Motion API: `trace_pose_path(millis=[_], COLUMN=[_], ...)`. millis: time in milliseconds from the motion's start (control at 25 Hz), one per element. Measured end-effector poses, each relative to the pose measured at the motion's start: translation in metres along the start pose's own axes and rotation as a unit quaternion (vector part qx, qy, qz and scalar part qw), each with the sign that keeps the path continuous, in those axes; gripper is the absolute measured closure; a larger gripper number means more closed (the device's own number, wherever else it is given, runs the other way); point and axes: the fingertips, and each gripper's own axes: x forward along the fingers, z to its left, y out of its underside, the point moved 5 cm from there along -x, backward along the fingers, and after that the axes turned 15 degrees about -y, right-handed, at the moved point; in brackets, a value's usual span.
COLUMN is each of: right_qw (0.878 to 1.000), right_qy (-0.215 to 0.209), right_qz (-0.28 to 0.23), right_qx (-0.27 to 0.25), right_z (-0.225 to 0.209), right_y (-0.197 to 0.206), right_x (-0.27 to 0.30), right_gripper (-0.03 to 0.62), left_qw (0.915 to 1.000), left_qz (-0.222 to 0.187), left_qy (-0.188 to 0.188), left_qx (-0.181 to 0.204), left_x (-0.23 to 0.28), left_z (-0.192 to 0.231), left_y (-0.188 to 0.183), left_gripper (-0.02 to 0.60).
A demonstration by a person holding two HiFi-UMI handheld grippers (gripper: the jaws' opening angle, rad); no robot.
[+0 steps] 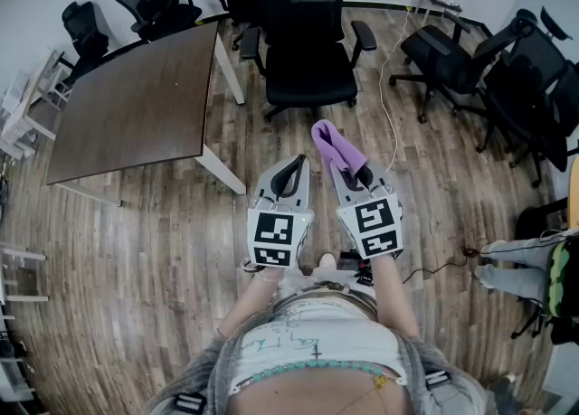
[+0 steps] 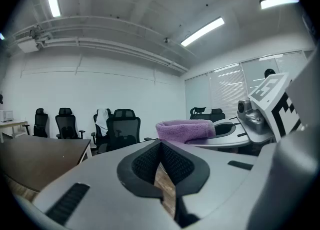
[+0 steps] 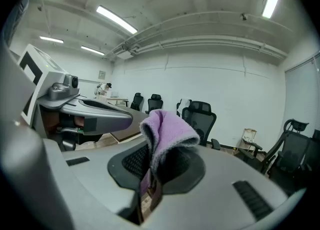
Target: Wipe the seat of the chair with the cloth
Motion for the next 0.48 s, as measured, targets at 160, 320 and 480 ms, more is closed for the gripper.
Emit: trace_pose_path(millis=[160, 320, 480], right_qw=[1.0, 1.0, 1.0], right_qy=[-0.003, -0.005, -0.012], right_qz=[-0.003, -0.011, -0.009], right_qx=[0.0, 0.002, -0.002], right_z=[-0.005, -0.01, -0.015], right_y=[0.002, 0.007, 0.012], right_x=[-0.001, -0.005, -0.006], right_gripper=[0.546, 0.546, 0.546], left_qw=[1.0, 1.0, 0.9999], left_qz=[-0.004, -0.003, -0.001], left_qy=[-0.004, -0.007, -0.015], left_qx=[-0.003, -0.002, 0.0], left_x=[0.004, 0.005, 0.005], left_z=[-0.003, -0.008, -0.011], left_y=[-0.001, 0.0, 0.0], left_gripper=[0.578, 0.578, 0.578])
